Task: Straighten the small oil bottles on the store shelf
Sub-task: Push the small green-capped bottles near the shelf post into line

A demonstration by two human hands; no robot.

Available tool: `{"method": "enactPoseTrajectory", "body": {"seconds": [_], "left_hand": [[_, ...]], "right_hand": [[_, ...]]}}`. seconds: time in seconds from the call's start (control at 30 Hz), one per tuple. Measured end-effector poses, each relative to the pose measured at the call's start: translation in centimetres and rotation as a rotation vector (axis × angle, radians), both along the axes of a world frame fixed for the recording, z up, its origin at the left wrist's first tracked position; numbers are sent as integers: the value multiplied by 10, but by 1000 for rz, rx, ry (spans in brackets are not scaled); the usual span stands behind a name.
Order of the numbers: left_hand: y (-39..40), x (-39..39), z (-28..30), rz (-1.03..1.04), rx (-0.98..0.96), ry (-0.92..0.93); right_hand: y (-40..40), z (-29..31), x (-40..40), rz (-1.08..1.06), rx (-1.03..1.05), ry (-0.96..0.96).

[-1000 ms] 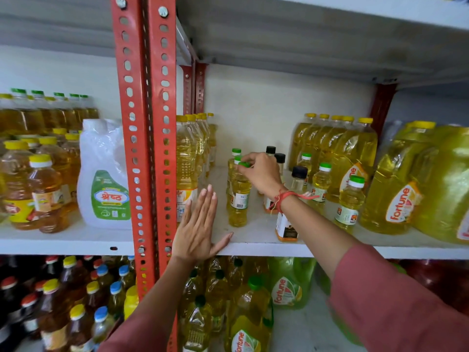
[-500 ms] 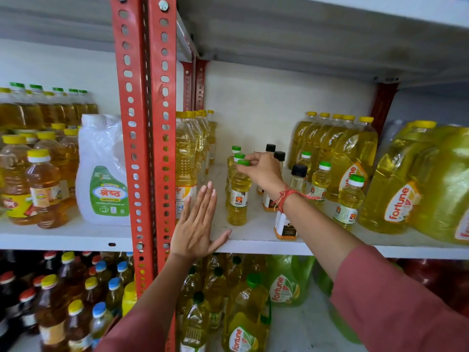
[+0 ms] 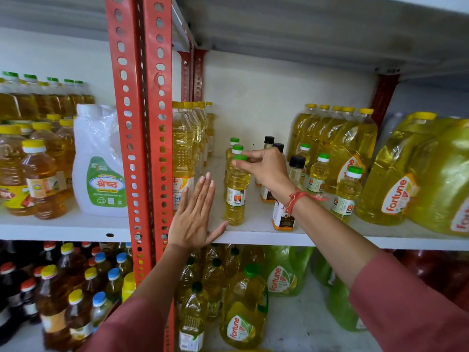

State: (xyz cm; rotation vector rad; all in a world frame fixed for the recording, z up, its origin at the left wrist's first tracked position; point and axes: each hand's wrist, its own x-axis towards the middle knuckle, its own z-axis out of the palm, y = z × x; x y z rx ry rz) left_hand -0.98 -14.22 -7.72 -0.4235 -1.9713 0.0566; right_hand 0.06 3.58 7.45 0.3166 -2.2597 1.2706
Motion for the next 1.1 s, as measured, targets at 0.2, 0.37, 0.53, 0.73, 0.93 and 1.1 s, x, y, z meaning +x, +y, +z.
{"method": "enactPoseTrajectory", "body": {"seconds": [0.2, 0.37, 0.53, 0.73, 0.93, 1.1], "left_hand": [[0, 1, 1, 3, 0, -14], [0, 1, 0, 8, -4, -18], [1, 1, 1, 2, 0, -26], [1, 2, 1, 15, -4, -52], [0, 4, 3, 38, -10, -93], [1, 5, 4, 52, -20, -130]], "right_hand": [[6, 0, 11, 60, -10, -33], [7, 1, 17, 88, -29, -41], [6, 2, 15, 93, -11, -42], [10, 5, 14, 113, -13, -76], [10, 7, 18, 98, -5, -66], [9, 7, 15, 102, -4, -75]]}}
